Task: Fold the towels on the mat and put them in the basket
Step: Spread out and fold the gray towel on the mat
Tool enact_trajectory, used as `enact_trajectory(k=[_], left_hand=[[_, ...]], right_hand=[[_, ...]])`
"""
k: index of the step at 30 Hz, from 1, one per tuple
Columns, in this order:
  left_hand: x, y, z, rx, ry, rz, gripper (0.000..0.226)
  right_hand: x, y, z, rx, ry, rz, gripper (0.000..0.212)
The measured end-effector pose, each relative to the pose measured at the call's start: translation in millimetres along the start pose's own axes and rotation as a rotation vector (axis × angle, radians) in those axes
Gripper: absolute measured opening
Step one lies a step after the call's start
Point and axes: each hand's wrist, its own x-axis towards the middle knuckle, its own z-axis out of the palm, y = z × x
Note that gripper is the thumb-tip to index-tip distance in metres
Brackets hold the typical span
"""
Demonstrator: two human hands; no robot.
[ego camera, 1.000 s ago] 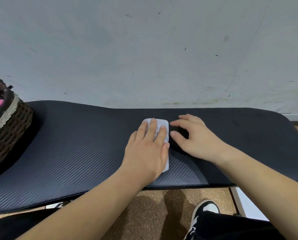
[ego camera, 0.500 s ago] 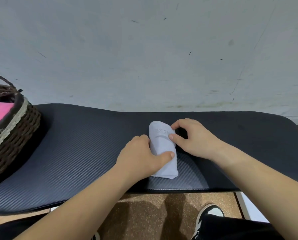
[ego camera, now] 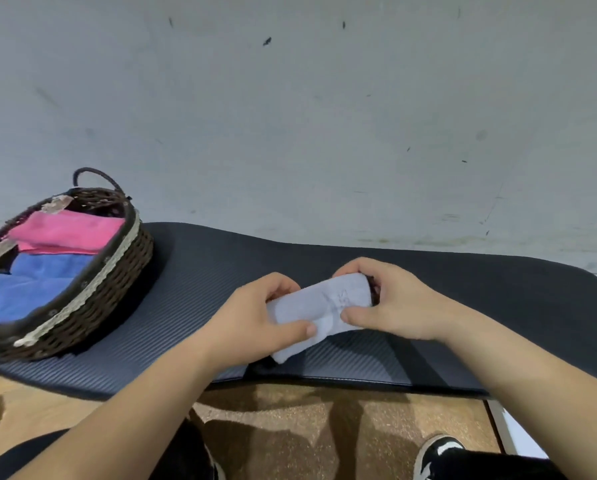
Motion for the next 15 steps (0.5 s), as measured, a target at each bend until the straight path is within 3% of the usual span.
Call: enact_trajectory(k=[4, 8, 15], left_hand=[[-25, -12, -31, -0.155, -0.001, -0.092, 0.052], [-43, -29, -65, -0.399, 0.197, -0.117, 0.054], [-77, -69, -146, -0.568, 0.478, -0.132, 0.04]], right_hand=[[4, -32, 26, 0.251, 0.109, 0.036, 0.041], [18, -58, 61, 0.505, 0.131, 0.13, 0.035], [72, -144, 123, 0.551, 0.057, 0.187, 0.025]])
